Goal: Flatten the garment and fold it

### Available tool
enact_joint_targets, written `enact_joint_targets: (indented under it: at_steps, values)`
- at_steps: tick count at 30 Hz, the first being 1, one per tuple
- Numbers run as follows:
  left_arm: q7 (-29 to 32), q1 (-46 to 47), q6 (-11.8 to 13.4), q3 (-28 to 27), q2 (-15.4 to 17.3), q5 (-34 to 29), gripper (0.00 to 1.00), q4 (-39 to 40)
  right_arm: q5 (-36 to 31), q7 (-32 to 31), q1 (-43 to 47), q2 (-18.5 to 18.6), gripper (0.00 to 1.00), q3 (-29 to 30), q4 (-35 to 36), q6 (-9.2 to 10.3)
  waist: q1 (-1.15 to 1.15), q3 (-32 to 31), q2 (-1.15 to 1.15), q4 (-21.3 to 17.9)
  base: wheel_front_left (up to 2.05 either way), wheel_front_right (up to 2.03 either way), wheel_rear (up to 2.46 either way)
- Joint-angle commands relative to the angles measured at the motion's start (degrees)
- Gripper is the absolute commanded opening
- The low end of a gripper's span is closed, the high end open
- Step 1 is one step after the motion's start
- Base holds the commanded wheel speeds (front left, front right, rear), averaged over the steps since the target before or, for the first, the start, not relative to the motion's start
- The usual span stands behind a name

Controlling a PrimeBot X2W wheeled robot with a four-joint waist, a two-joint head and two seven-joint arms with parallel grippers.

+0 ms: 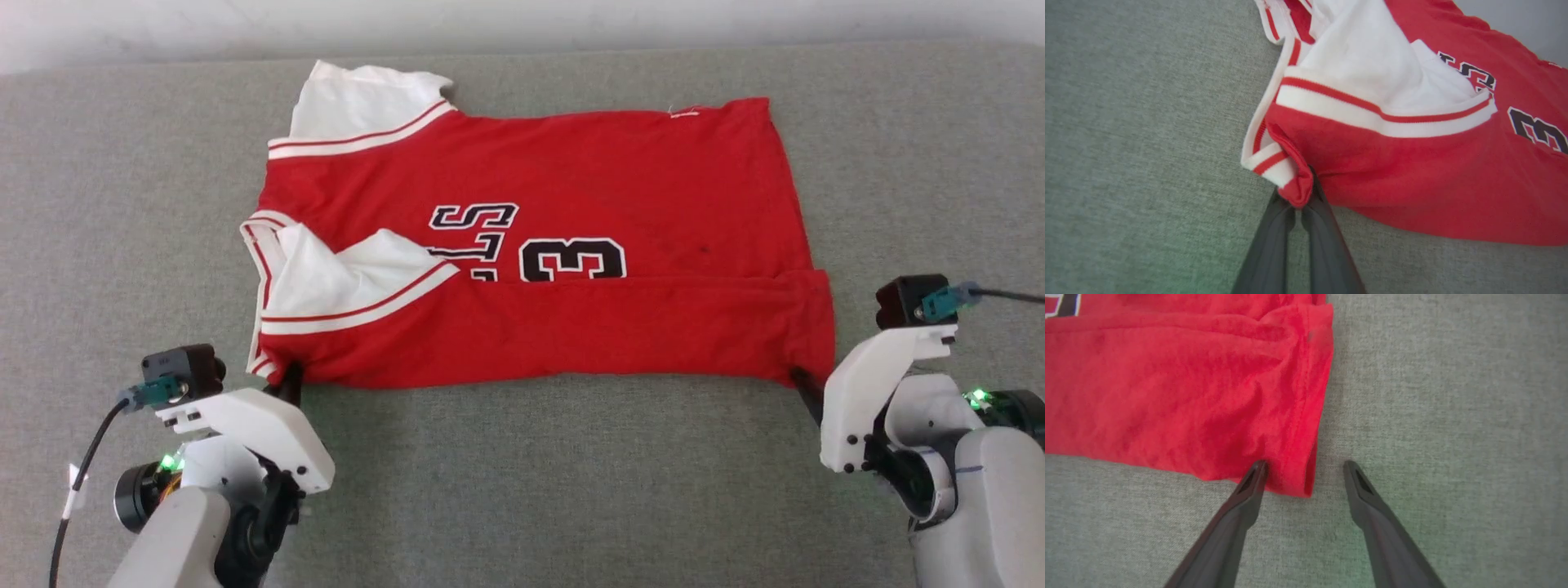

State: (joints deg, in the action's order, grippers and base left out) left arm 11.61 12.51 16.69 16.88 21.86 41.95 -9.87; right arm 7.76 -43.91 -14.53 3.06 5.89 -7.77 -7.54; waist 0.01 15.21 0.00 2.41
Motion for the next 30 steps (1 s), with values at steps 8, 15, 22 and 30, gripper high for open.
enact_joint_targets:
  at_steps: [8,15,22,30]
  values:
    - [-3.2,2.1,-0.8,0.4,-0.5,-1.5,0.0,-0.9,-0.1,-7.2,-1.0,-0.2,0.0,-0.8,2.6,0.05,-0.01,1.5,0.0,1.0,0.0,0.0,0.0]
    - [-9.9,0.5,0.4,0.0,1.1,-5.5,0.0,-0.6,0.4,2.4,1.3,-0.2,0.0,0.0,8.0,0.05,-0.01,-1.3,0.0,1.0,0.0,0.0,0.0]
    - [-6.5,-8.2,3.8,0.8,4.0,-6.4,0.0,5.6,1.9,2.3,10.9,-0.2,0.0,1.0,16.6,0.05,-0.01,-5.7,0.0,0.5,0.0,0.0,0.0]
    - [3.1,-20.8,8.8,1.8,7.3,-4.0,0.0,16.8,3.8,-4.1,22.6,-0.2,0.0,3.3,23.0,0.05,-0.01,-7.7,0.0,0.0,0.0,0.0,0.0]
